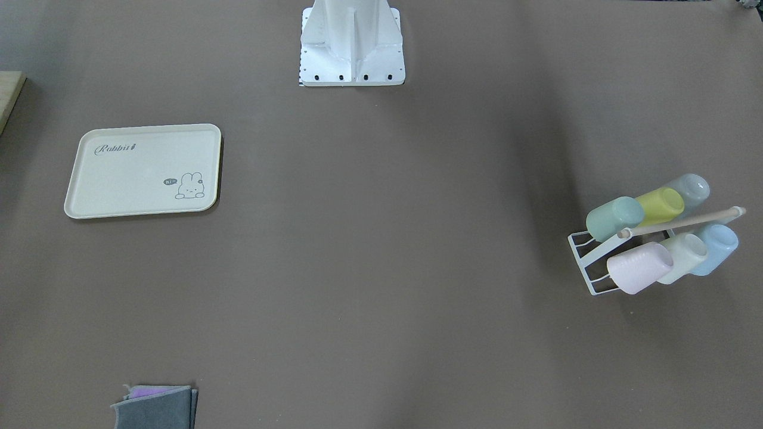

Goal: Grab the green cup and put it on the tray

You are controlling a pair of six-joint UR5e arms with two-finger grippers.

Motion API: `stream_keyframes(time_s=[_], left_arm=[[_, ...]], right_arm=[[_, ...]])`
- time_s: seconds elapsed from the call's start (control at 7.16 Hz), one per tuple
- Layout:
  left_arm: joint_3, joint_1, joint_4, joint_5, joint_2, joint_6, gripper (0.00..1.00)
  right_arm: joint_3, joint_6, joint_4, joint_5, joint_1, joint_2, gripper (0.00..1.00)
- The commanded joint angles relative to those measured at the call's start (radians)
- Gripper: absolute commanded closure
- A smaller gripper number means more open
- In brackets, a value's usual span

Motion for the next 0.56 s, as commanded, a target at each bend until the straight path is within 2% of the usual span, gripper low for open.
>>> stream_keyframes(time_s=[0.0,0.14,0.28,0.42], left_arm=[[-0.009,-0.001,0.001,-0.001,0.001,-0.001,0.02],[-0.008,-0.001,0.003,0.001,0.001,-0.002,0.02],[-0.026,-0.001,0.011,0.004,0.010,-0.004,0.02],[-0.035,-0.003,0.009,0.004,0.028,-0.002,0.02]], right_arm=[[-0.034,0.113,0.011,0.104,-0.038,0.012,0.00],[-0.019,0.252,0.016,0.125,-0.094,0.042,0.00],[-0.020,0.293,0.015,0.133,-0.146,0.077,0.00],[-0.021,0.415,0.015,0.179,-0.211,0.133,0.00]])
